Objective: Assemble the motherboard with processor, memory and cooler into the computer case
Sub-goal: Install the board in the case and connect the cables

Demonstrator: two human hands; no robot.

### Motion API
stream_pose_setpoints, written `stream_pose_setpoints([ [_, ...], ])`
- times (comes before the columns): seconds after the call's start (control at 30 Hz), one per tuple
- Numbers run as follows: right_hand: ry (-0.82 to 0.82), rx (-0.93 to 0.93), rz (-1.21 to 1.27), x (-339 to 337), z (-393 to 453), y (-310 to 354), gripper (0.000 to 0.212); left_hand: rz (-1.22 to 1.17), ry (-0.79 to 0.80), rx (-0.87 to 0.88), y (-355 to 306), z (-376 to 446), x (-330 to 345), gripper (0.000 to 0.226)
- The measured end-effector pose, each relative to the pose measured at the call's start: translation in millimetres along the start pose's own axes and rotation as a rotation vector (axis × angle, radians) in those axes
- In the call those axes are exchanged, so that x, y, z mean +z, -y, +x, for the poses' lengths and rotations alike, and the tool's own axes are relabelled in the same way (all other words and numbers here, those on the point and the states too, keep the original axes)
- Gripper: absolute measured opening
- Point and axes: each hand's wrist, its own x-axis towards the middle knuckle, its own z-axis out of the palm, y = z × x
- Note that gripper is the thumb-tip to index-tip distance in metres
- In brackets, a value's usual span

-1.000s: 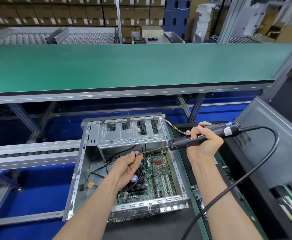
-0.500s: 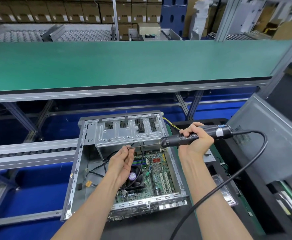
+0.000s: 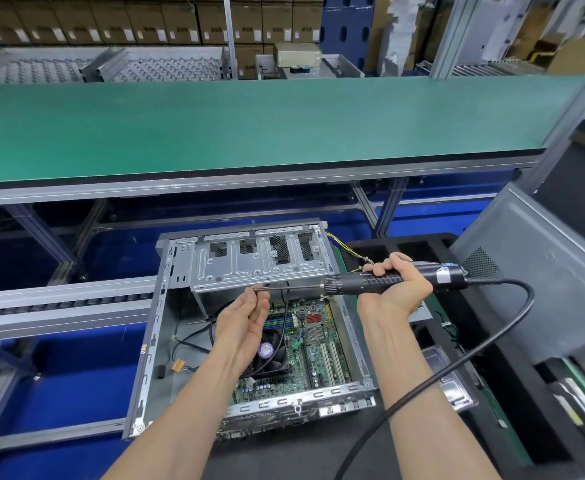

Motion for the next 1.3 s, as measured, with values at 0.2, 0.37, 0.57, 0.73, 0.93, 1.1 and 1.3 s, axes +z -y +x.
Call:
stream_pose_setpoints([
  [0.2, 0.099, -0.053, -0.044, 11.1, -3.2, 8.6, 0.019, -0.043, -0.051, -0.026, -8.9, -2.6, -8.9, 0.016],
  [0.37, 0.316, -0.219, -0.293, 20.6, -15.3, 1.7, 0.018, -0.185, -0.086, -0.034, -14.9, -8.4, -10.0, 0.033],
  [0.57, 0.534, -0.325, -0.490, 17.3, -25.1, -14.4, 0.021, -0.277, -0.019, -0.103, -18.1, -11.5, -5.4, 0.026],
  [0.73, 0.491, -0.299, -0.420, 21.2, -24.3, -5.3, 0.024, -0.279, 0.164, -0.175, -19.9, -11.8, -6.9, 0.045],
  [0.93, 0.464, -0.329, -0.426, 23.7, -20.1, 9.7, 0.014, -0.329, 0.154, -0.171, -18.5, -10.3, -8.7, 0.049],
  [1.1, 0.474, -0.365, -0.463, 24.8, -17.9, 10.0, 0.015, 0.221, -0.003, -0.092, -13.3, -4.6, -7.8, 0.020],
  [1.3, 0.544, -0.381, -0.560, 21.0, -18.8, -0.4, 0.024, 1.534, 0.033, 0.313, 7.2, 0.0, -3.9, 0.037],
])
